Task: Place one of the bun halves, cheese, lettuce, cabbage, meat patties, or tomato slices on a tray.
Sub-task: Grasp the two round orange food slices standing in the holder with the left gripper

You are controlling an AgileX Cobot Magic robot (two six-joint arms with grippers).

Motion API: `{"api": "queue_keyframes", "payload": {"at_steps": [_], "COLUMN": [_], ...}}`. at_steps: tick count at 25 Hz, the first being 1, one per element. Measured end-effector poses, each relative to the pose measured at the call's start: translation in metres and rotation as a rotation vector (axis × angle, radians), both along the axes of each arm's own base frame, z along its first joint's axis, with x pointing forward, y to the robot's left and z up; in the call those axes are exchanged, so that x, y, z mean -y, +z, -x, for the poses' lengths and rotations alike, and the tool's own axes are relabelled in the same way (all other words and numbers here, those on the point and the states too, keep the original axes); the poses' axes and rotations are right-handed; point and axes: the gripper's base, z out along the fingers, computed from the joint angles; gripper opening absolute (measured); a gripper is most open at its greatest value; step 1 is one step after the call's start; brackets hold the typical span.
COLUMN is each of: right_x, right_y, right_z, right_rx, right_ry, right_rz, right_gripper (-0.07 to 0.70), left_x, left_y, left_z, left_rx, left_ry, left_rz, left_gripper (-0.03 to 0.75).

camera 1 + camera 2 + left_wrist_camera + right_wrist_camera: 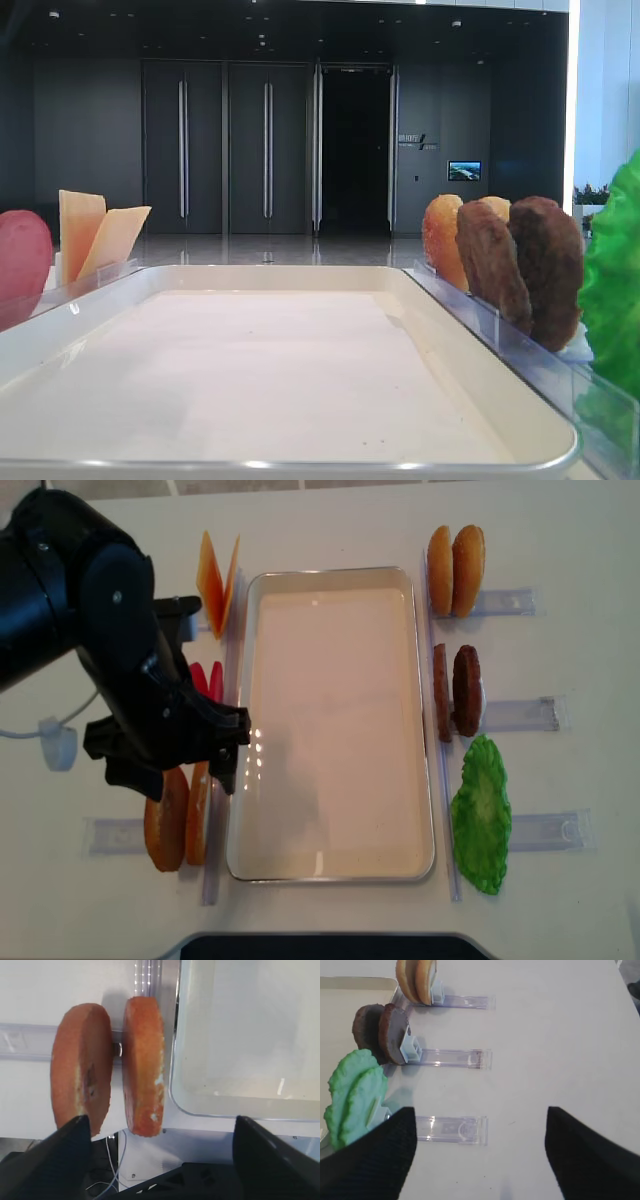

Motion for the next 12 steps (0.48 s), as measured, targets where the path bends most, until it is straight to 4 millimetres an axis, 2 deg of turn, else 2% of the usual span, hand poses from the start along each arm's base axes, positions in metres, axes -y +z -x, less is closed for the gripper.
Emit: {"api": "queue_keyframes", "payload": {"at_steps": [12], "right_x": [0.000], "right_y": [0.000], "right_z": [0.000], "right_rx": [0.000], "right_ry": [0.000], "right_rz": [0.000], "right_gripper": [0.535], "left_x": [0.005], "left_y": [-0.017], "left_z": [-0.007], "left_rx": [-0.051], "left_ry": [-0.006], "left_rz": [-0.035], "left_gripper": [0.681]}}
